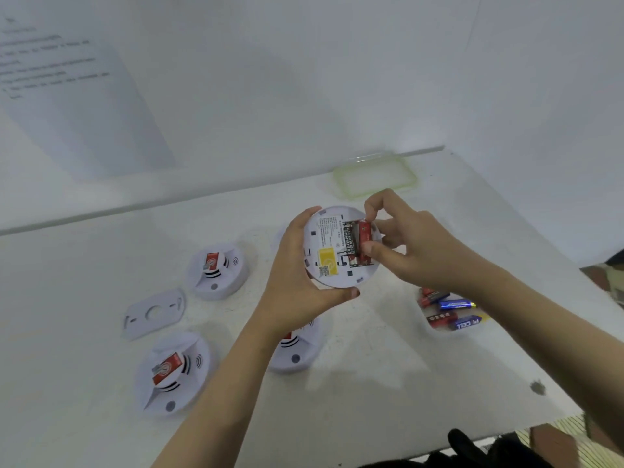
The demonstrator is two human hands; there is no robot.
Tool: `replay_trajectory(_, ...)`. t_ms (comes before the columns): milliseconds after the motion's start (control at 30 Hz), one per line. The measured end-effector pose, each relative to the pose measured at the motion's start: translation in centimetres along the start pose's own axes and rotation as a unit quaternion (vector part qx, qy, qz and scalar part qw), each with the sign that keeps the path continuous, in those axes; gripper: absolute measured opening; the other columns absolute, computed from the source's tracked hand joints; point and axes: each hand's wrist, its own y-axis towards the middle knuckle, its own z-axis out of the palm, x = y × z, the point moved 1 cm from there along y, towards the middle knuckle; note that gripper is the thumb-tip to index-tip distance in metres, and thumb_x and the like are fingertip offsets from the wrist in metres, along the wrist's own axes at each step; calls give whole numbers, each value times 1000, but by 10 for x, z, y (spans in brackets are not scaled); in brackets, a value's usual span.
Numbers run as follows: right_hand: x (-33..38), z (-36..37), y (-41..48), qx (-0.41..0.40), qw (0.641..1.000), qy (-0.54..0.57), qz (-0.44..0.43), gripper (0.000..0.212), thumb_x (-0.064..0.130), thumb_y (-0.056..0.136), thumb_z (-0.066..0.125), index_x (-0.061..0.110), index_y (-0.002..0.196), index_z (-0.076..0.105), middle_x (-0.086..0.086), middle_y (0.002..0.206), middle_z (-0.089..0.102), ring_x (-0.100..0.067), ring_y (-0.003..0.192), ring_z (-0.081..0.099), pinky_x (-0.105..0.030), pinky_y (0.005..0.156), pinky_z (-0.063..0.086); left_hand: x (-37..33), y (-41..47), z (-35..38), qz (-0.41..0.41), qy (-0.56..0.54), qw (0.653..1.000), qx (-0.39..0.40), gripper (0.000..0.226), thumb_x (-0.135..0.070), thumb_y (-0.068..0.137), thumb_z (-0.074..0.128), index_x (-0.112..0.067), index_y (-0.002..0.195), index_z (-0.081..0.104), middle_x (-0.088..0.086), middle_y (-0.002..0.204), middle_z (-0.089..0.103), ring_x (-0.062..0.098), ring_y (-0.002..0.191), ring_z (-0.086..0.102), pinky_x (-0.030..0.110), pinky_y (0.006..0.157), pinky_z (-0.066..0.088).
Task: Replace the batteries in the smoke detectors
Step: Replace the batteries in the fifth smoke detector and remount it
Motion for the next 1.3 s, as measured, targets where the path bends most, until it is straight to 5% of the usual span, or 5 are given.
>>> replay_trajectory(400, -43, -34, -18, -128, 991, -31, -28, 27, 14, 85, 67, 26, 108, 60, 14, 127, 55, 7, 100, 59, -14, 93, 44, -6, 25, 48, 16, 4, 1000, -4, 102, -7, 54, 90, -24, 136, 33, -15, 130, 46, -7, 117, 48, 16, 91, 48)
replay_trajectory(600, -53, -49, -42, -204, 977, 24, -57, 15, 9, 81, 68, 13, 96, 64, 10, 89, 67, -7, 87, 61, -11, 82, 42, -3, 31, 67, 2, 8, 1000, -10, 100, -21, 54, 86, -26, 137, 31, -19, 132, 42, -9, 120, 43, 17, 96, 46)
replay_trajectory(867, -86, -58, -68, -13, 999, -27, 11, 16, 17, 77, 74, 28, 85, 66, 16, 74, 67, -4, 76, 61, -7, 73, 41, 0, 37, 73, -18, 12, 999, -30, 102, -24, 50, 86, -25, 138, 33, -17, 131, 43, -6, 121, 43, 18, 99, 45)
replay_trajectory(1133, -84, -65, -49, -48, 984, -166, -41, 55, 45, 85, 54, 27, 137, 46, 21, 128, 50, 10, 111, 45, -9, 97, 28, -4, 38, 81, -3, 41, 999, -6, 103, -11, 52, 93, -28, 134, 33, -25, 125, 44, -20, 114, 41, 1, 85, 40)
replay_trajectory(1300, -80, -68, -36, -16, 963, -260, -63, 71, 49, 83, 53, 13, 142, 38, -3, 142, 46, -20, 124, 52, -31, 99, 39, -7, 41, 86, 7, 57, 998, 21, 104, -8, 54, 93, -16, 140, 36, -10, 130, 48, -16, 114, 44, 2, 84, 40)
